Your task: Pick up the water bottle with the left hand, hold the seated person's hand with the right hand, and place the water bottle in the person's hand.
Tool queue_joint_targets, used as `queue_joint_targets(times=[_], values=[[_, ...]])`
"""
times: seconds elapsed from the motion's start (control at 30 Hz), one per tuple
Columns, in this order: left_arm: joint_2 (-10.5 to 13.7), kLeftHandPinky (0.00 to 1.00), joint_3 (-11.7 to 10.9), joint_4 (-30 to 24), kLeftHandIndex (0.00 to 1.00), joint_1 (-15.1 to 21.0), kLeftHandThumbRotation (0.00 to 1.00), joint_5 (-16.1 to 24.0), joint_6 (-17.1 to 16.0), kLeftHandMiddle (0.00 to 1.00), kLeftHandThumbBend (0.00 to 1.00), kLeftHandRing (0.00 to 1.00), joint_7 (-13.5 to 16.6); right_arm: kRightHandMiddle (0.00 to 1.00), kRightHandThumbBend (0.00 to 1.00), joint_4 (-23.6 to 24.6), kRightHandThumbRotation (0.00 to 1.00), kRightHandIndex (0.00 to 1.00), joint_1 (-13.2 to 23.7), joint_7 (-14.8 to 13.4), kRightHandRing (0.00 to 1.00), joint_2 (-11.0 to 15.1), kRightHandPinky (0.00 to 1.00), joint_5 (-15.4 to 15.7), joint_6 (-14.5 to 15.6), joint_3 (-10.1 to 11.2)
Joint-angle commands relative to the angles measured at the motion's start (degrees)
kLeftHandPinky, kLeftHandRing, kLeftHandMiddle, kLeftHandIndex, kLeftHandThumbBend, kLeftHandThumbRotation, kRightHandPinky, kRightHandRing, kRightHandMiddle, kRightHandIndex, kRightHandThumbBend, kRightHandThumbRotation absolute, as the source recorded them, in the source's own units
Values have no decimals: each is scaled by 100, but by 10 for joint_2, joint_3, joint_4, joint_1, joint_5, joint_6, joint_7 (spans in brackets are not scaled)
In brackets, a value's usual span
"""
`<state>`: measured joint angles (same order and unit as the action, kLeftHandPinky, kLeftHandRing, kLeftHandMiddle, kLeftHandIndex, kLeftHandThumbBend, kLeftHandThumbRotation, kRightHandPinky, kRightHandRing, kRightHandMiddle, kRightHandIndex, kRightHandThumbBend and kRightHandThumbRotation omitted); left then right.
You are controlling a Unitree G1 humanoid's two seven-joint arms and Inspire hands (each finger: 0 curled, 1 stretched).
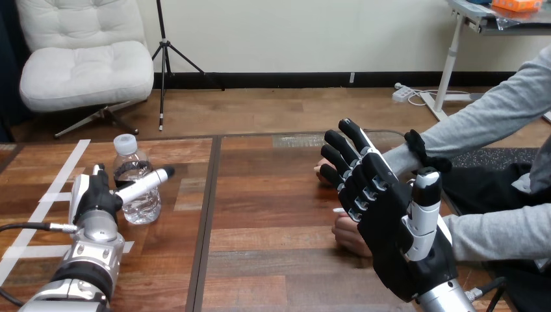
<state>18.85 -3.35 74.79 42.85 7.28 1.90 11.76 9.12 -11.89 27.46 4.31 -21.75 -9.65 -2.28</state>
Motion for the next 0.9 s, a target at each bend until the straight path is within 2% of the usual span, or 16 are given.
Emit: queue_joint_targets(times=[0.0,0.2,0.57,0.87], values=[[-19,91,-3,2,100,47,69,-1,4,99,98,98,-2,97,98,31,100,99,12,2,99,-2,100,-8,-8,-1],[-21,91,-3,0,100,52,71,-2,6,99,93,98,2,97,99,31,100,99,12,4,99,-3,100,-12,-6,-1],[-25,91,-1,3,100,62,66,3,9,99,95,98,11,97,99,29,100,99,10,3,99,-4,100,-10,-8,-3],[-27,82,7,3,93,71,65,10,18,93,97,91,16,97,99,34,100,99,7,1,99,-2,100,-9,-5,-4]])
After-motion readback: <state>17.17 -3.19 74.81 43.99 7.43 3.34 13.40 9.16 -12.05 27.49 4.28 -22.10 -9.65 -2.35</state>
